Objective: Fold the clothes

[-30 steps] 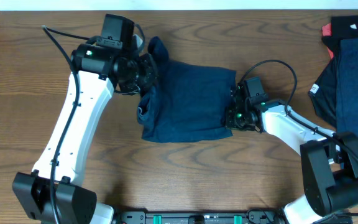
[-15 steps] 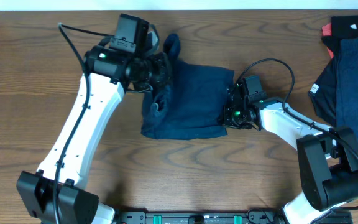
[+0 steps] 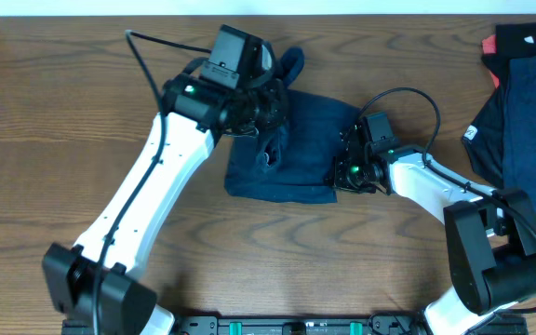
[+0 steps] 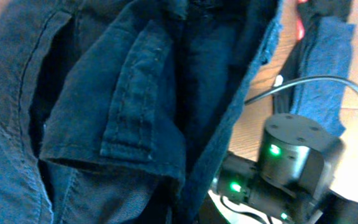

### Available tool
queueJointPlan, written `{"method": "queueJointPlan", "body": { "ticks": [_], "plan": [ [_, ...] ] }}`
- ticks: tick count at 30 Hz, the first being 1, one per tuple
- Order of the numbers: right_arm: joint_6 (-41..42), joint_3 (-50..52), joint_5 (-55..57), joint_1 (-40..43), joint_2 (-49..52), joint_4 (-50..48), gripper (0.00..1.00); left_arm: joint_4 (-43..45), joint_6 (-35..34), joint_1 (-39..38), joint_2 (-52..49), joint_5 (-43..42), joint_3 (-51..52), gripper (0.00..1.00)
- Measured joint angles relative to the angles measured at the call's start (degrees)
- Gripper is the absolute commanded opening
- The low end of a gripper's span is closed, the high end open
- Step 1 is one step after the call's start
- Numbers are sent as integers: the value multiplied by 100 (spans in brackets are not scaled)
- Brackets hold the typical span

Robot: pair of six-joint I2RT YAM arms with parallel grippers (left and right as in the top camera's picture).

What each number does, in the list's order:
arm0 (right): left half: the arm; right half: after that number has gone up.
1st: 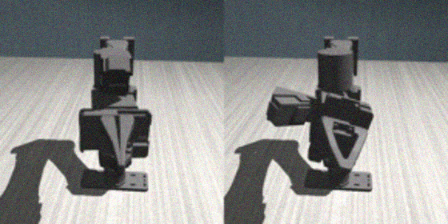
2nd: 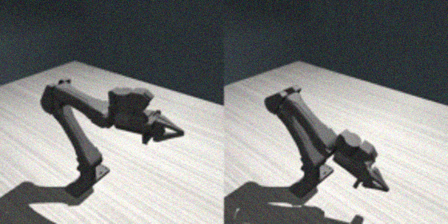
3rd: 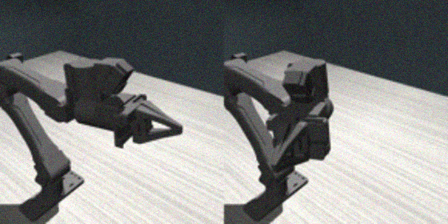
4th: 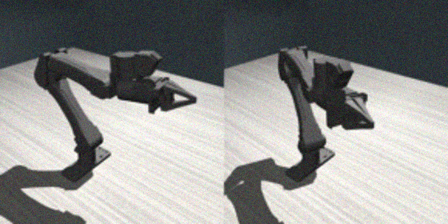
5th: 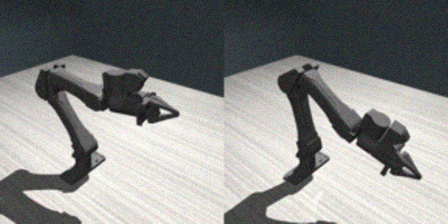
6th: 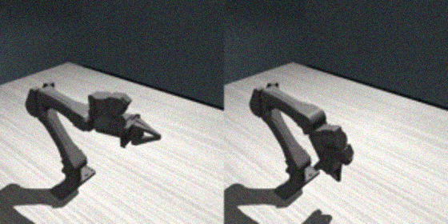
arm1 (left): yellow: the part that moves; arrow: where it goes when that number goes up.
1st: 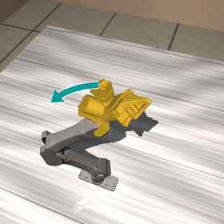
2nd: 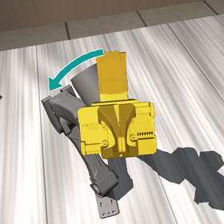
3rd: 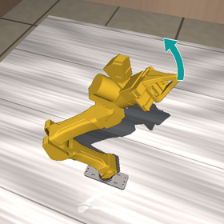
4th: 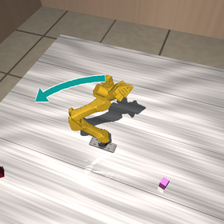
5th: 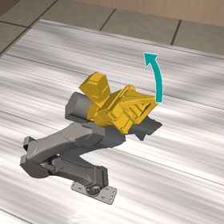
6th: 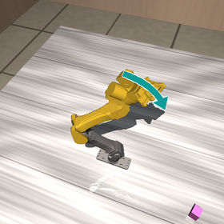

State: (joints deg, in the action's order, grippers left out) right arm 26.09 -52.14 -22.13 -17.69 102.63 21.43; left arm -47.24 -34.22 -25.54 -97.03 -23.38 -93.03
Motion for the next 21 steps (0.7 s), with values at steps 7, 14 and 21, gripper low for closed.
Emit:
{"method": "queueJointPlan", "body": {
  "ticks": [7, 14, 21],
  "plan": [
    [-2, -26, -63, 7, 13, 83, 22, -7, 15, -140, -505, 24, 0, 6],
    [-254, -114, -507, 153, 79, 527, 24, 225, 11, -157, -684, 24, 0, 6],
    [-514, -343, -654, 179, 195, 1019, 27, 470, -70, -195, -686, -28, 0, 6]
  ]
}}
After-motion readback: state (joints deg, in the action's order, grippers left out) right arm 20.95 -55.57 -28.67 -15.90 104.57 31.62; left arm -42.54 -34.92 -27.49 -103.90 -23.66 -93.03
